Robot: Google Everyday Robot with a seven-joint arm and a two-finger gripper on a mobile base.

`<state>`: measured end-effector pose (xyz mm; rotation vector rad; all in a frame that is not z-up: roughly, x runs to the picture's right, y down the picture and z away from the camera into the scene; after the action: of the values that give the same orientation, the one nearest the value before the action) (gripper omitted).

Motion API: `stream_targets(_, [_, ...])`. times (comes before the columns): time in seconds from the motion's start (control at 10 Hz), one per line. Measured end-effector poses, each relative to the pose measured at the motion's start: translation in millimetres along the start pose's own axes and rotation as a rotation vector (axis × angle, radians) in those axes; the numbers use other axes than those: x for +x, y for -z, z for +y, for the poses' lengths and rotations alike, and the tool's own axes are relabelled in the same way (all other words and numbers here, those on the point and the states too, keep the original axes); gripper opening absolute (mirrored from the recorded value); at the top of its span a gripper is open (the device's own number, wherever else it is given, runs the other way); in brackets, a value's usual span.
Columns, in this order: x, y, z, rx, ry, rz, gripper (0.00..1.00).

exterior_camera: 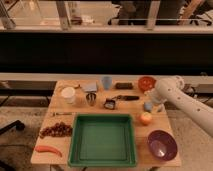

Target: Place sponge in paper cup

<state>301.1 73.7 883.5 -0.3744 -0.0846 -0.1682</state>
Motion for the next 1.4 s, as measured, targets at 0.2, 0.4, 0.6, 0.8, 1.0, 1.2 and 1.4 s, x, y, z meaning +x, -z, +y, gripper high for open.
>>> stream_targets(0.2, [14, -2, -2, -0.007, -0.019, 0.012, 0.8])
stream_targets(0.4, [15, -9, -9, -0.021, -0.045, 0.013, 0.8])
stream_targets(0.6, [22, -14, -5, -0.054, -0.068, 0.018, 0.8])
stream_targets(0.8, [20, -16, -3, -0.075, -0.075, 0.001, 0.8])
stream_targets(1.0, [21, -17, 1, -0.093, -0.078, -0.028, 0.8])
stream_targets(1.2, [27, -19, 5, -0.091, -0.087, -0.048, 0.8])
stream_targets(1.4, [34, -26, 7, -0.099, -0.117, -0.082, 0.8])
